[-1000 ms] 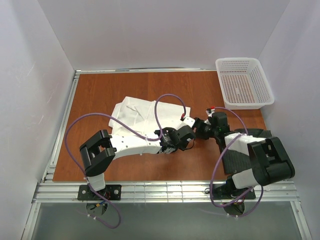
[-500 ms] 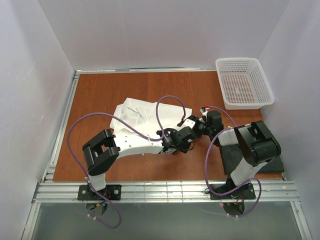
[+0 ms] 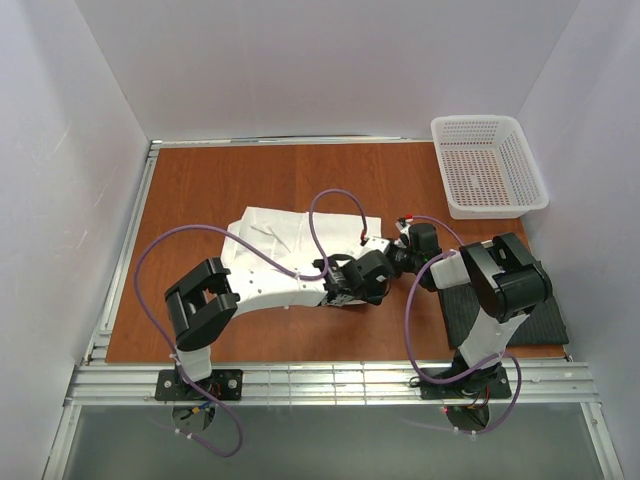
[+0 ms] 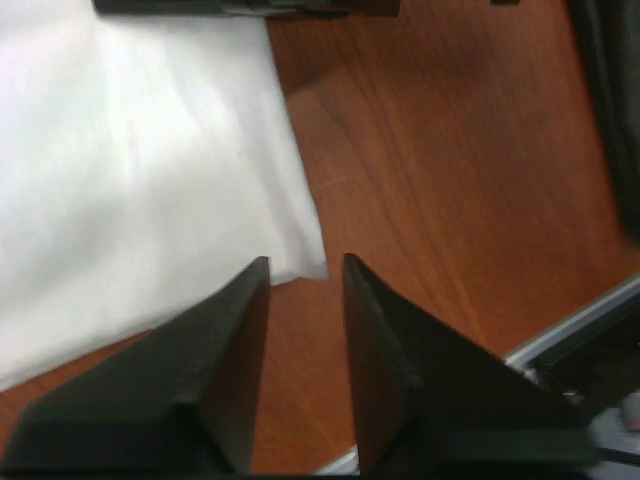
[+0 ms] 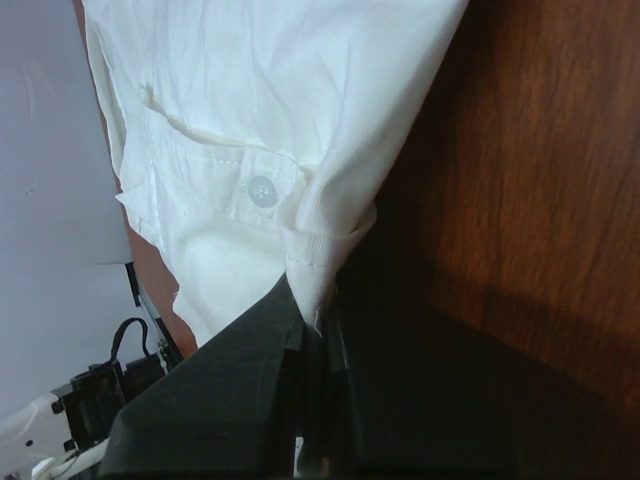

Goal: Fold and stack the long sleeve shirts
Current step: Fold the shirt

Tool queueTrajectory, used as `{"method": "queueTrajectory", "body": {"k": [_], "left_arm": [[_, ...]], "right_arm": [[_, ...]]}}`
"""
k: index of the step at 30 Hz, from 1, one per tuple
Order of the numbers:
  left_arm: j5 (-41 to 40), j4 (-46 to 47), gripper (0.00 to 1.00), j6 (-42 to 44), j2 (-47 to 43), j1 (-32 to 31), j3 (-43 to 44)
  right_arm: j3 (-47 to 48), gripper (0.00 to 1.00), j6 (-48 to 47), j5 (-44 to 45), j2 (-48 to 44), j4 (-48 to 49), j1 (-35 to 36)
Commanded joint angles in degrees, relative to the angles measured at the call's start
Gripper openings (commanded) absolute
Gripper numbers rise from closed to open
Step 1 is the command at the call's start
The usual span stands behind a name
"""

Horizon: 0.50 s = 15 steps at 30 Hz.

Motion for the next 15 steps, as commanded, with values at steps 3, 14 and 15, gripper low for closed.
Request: {"method": "queueTrajectory", "body": {"k": [3, 14, 15], "left_arm": [[4.16, 0.98, 0.43, -5.70, -11.51, 5.88, -5.52], [7.16, -1.57, 0.68, -2.28, -33.48, 32.51, -22.40], [7.69, -1.57, 0.68, -2.28, -34.10, 34.27, -23.45]], "right_arm": [[2.70, 0.01, -12.09, -3.07, -2.04, -10.40, -2.76], [26.79, 0.01, -46.49, 12.38, -5.65, -60.81, -5.66], [28.28, 0.01, -47.54, 13.44, -5.74, -62.31, -5.66]]}}
